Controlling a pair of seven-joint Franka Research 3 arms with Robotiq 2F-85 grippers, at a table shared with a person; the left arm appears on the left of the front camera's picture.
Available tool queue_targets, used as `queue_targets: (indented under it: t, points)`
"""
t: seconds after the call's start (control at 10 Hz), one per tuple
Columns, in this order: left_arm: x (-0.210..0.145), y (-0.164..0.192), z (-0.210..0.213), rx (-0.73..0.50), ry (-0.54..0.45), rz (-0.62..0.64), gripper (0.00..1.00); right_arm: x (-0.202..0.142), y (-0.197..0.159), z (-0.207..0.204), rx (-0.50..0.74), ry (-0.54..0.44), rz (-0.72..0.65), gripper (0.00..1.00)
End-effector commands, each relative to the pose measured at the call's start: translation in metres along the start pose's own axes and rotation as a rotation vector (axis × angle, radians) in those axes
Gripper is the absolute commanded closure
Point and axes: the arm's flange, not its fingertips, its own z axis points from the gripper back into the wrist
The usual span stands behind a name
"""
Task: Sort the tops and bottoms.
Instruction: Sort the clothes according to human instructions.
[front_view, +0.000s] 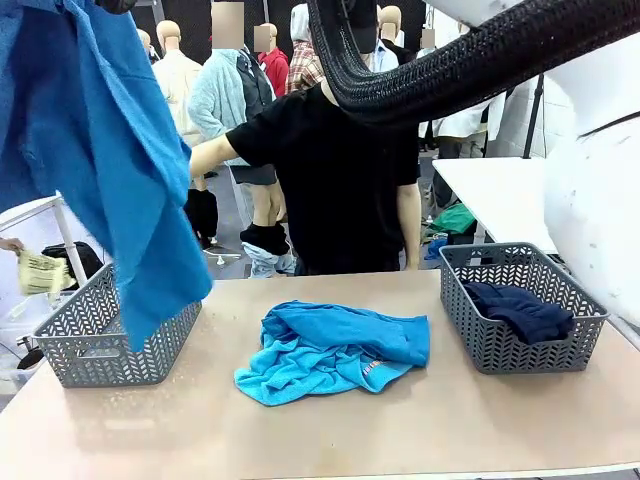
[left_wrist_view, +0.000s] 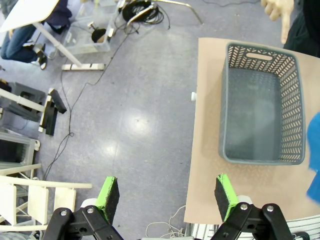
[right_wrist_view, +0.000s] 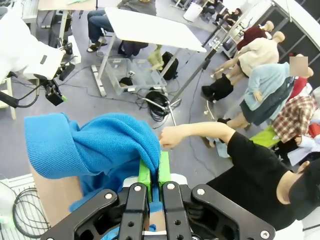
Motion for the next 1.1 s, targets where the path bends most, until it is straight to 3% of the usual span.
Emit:
queue_targets:
  t: [0.0, 0.2, 0.4, 0.6, 1.0]
  points:
    - [0.000, 0.002, 0.000, -0.004, -0.006, 0.006, 0.00, 0.009, -0.015, -0.016, -0.063, -0.080, -0.068, 1.00]
    - [0.000, 0.002, 0.000, -0.004, -0.006, 0.006, 0.00, 0.030, -0.033, -0.038, -0.122, -0.267, -0.129, 1.00]
    - [0.000, 0.002, 0.000, -0.004, -0.006, 0.006, 0.00, 0.048, -0.049, -0.074, 0.005, -0.402, -0.201, 1.00]
    - [0.000, 0.002, 0.000, -0.004, -0.006, 0.006, 0.00, 0.058, -0.066, -0.124, 0.029, -0.513, -0.266, 1.00]
    - [0.000, 0.002, 0.000, -0.004, -0.006, 0.006, 0.00, 0.020, -0.079, -0.211, -0.013, -0.414, -0.299, 1.00]
